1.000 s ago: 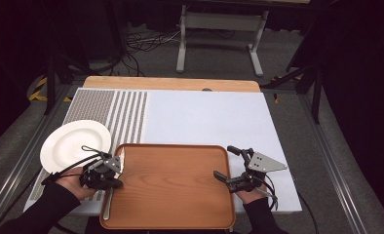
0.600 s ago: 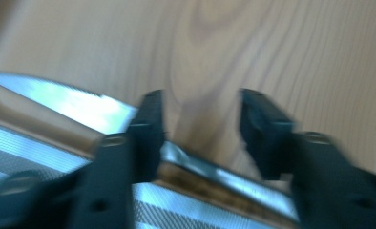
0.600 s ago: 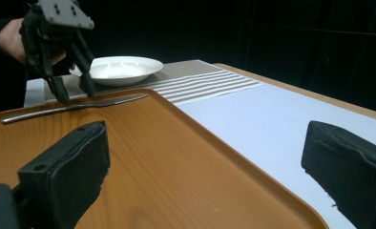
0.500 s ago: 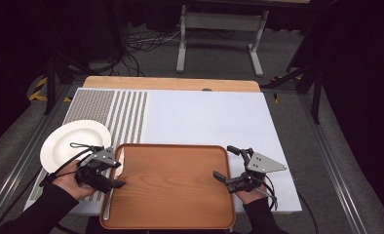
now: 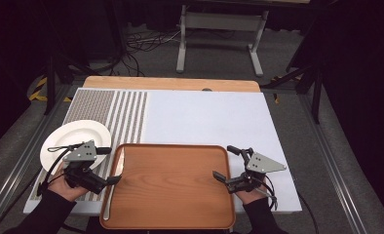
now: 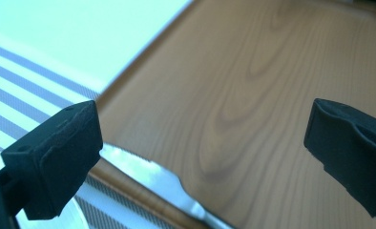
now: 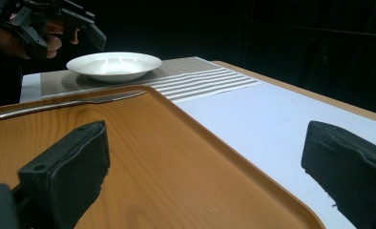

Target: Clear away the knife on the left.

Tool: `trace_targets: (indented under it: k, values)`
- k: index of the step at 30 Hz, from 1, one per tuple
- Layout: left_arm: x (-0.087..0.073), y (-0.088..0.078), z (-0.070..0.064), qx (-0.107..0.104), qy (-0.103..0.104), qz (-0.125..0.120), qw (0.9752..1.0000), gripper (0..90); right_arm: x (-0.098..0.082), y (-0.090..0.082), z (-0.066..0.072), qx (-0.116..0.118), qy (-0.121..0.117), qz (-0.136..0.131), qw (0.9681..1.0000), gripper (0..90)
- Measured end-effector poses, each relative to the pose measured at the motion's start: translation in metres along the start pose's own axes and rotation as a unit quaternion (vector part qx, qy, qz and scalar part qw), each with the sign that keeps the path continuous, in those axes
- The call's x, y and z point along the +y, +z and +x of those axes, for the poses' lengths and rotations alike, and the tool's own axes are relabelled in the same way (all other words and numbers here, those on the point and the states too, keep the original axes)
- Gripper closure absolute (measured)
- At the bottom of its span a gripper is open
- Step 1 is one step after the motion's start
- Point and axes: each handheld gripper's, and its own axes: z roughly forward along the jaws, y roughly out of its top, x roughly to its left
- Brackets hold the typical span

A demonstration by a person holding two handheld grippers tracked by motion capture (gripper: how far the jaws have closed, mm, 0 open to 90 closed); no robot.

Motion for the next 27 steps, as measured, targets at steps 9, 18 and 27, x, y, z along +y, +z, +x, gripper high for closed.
trace_targets:
  k: [9, 18, 27]
  values:
    - [-0.026, -0.007, 0.001, 0.035, -0.01, -0.118, 0.9923, 0.3, 0.0, 0.0, 0.0, -0.001, 0.001, 0.002, 1.0, 2.8]
    - [-0.053, -0.008, 0.001, 0.045, -0.033, -0.201, 0.978, 0.3, -0.002, -0.001, -0.002, -0.003, 0.006, 0.005, 1.0, 2.8]
    - [-0.067, -0.006, 0.003, 0.052, -0.048, -0.208, 0.9756, 0.3, -0.004, -0.002, -0.003, -0.003, 0.011, 0.006, 0.9999, 2.8]
